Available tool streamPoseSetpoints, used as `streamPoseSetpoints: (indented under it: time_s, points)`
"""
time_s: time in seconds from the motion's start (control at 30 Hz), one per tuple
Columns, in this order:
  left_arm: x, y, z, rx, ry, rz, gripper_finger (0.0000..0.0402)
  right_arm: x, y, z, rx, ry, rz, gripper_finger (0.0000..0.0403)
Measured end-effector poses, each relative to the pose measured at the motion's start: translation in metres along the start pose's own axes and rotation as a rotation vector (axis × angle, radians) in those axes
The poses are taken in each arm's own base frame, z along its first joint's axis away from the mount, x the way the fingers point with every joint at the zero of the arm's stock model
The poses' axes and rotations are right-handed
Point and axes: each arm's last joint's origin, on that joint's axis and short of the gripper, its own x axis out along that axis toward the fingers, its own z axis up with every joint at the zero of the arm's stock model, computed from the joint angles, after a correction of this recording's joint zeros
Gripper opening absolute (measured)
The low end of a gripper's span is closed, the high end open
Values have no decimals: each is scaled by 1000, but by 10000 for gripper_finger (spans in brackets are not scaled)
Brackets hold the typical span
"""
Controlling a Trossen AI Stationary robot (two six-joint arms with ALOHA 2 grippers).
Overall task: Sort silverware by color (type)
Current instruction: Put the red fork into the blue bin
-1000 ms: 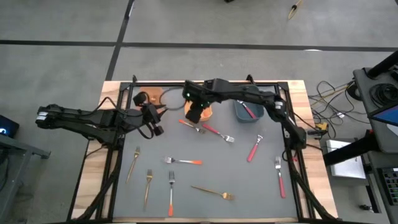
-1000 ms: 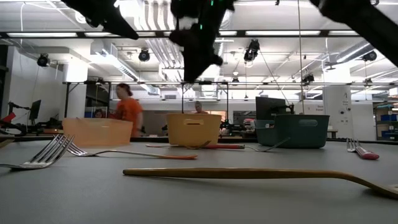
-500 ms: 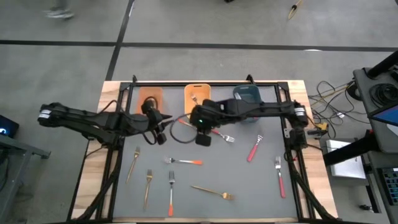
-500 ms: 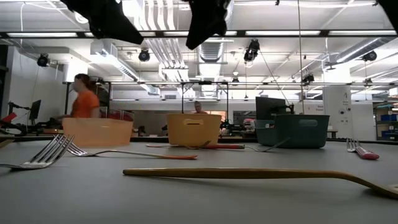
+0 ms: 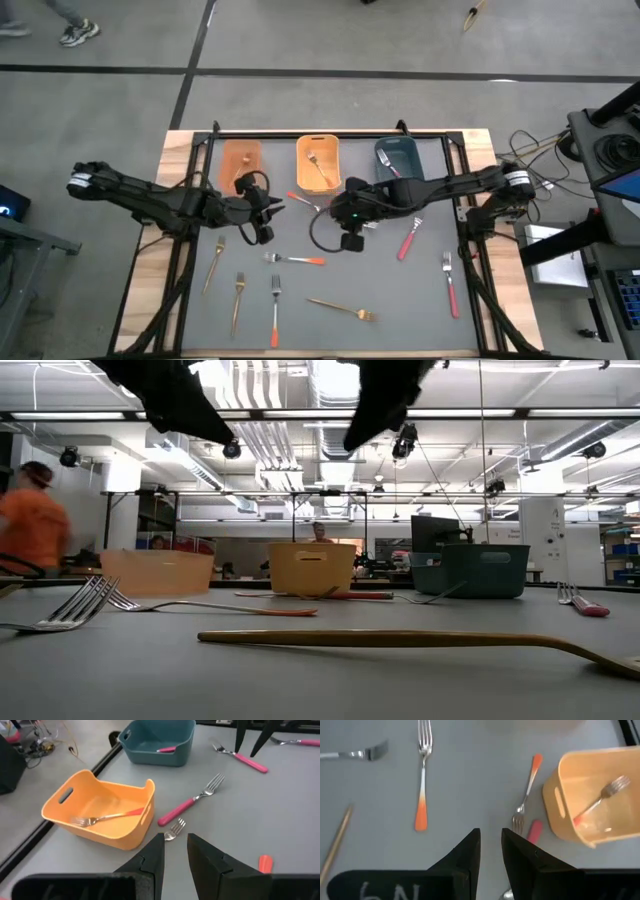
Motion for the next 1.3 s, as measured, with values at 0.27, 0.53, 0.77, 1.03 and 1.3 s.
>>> streamPoseSetpoints:
  time_s: [0.27,0.53,0.77,1.03,1.3]
  points:
    - [9,-5,-3,5,20,7,66,11,-3,-43,91,87,-14,72]
    - [13,-7,0,44,-13,20,66,24,-9,-73,258,182,-59,61]
    - [10,-7,13,107,-71,57,66,28,-20,-88,366,254,-156,49]
    - [7,-5,24,230,-118,112,66,25,-26,-104,568,383,-253,47]
    - [14,-3,28,401,-125,145,66,19,-27,-122,714,532,-350,47]
